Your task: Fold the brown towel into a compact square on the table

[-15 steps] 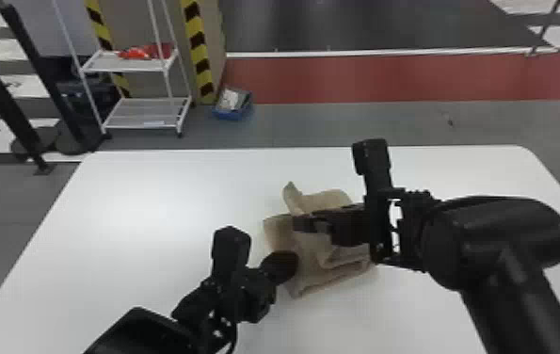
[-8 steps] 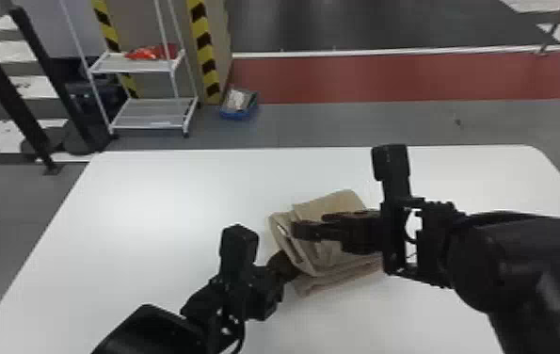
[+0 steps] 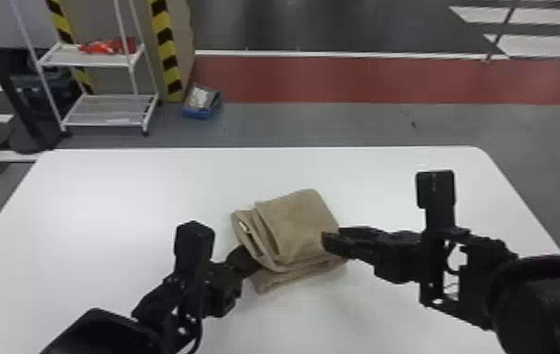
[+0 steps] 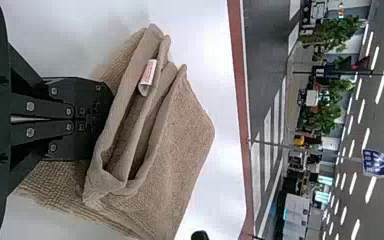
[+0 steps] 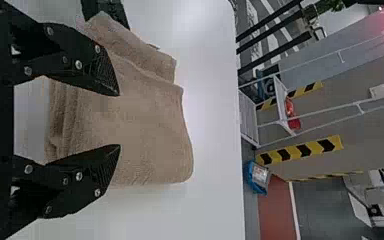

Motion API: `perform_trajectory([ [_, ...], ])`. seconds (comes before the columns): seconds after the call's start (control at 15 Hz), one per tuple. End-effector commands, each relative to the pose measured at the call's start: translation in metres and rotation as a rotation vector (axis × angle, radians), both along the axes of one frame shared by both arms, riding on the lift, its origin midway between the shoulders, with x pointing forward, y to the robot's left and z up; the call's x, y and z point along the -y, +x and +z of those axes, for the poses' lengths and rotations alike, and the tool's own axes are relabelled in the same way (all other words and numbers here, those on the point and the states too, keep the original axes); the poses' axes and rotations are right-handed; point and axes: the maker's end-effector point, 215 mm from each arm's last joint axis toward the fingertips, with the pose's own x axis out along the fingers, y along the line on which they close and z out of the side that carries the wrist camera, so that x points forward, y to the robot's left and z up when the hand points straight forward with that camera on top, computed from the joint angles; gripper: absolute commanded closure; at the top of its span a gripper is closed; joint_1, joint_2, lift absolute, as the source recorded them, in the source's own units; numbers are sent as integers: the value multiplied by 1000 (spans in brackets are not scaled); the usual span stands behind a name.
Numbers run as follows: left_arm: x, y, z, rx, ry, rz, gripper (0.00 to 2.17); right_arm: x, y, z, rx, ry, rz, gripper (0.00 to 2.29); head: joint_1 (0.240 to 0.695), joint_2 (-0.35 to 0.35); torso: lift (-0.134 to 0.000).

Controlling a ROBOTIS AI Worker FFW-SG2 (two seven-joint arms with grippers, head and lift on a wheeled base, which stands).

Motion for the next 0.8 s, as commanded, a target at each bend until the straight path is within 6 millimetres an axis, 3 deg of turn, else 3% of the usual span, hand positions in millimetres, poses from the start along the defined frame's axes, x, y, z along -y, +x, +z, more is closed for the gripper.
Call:
perform_trajectory([
  [0.0, 2, -1, 0, -1, 1, -4, 1980, 12, -14, -9, 11, 7, -8, 1986, 695, -58, -114],
  [0.33, 0, -6, 2, 2, -3, 0, 1980, 12, -34, -32, 8, 34, 4, 1986, 695, -78, -114],
  [0.53, -4, -10, 5, 7, 2, 1, 1980, 23, -22, -53, -22, 15, -17, 1986, 695, -78, -114],
  [0.73, -9, -19, 2, -3, -6, 3, 1980, 36, 2, -67, -16, -23, -59, 1986, 695, -88, -114],
])
